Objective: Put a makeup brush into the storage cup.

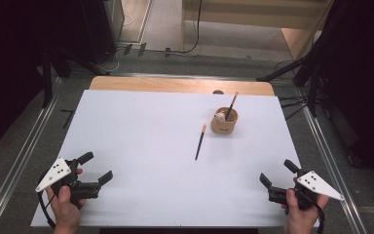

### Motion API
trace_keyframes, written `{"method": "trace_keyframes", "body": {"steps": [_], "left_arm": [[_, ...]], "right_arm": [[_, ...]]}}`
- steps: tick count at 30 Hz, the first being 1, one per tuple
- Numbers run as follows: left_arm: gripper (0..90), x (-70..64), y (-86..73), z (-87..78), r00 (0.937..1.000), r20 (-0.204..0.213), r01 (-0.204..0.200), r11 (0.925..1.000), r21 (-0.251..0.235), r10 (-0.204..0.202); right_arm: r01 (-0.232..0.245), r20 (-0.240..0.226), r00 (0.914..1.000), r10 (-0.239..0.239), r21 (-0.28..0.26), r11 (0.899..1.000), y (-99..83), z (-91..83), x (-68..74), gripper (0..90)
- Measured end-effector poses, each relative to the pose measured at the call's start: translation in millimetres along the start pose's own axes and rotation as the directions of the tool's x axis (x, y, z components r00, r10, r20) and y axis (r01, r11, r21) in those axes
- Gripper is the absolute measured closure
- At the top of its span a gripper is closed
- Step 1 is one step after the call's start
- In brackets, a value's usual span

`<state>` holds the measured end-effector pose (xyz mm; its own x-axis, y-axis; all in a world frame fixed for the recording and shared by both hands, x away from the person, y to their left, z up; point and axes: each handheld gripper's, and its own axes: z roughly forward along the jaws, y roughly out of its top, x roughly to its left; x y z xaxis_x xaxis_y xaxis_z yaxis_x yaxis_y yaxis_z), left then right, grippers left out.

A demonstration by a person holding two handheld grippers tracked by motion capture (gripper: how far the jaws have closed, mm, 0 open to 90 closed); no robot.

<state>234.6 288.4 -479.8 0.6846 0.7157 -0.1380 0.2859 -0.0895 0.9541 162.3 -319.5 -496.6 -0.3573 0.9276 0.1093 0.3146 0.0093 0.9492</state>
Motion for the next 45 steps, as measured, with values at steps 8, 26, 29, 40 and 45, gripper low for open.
{"method": "trace_keyframes", "body": {"steps": [8,26,29,40,45], "left_arm": [[0.0,-5.4,1.4,4.0,0.9999,-0.014,-0.006,0.9999,0.011,0.006],[0.0,-26.9,17.9,31.7,0.9998,0.008,-0.017,0.9984,0.054,0.016],[0.0,-31.0,20.2,36.8,0.9995,0.019,-0.027,0.9971,0.072,0.026],[4.8,-48.8,37.6,72.2,0.9971,0.062,-0.051,0.9929,0.108,0.044],[4.9,-54.9,48.3,88.0,0.9935,0.081,-0.089,0.9887,0.12,0.08]], "right_arm": [[-0.025,-0.032,0.9992,0.025,-0.005,1.0,0.9,5.2,3.4,0.0],[-0.025,-0.033,0.9991,0.025,0.02,0.999,-5.1,11.2,-5.4,0.0],[-0.032,-0.034,0.9989,0.033,0.02,0.999,-5.6,10.4,-6.3,0.0],[-0.028,-0.028,0.9992,0.028,0.028,0.999,-6.7,2.7,-1.9,0.0],[-0.024,-0.025,0.9994,0.025,0.031,0.999,-7.9,0.5,-0.7,0.0]]}}
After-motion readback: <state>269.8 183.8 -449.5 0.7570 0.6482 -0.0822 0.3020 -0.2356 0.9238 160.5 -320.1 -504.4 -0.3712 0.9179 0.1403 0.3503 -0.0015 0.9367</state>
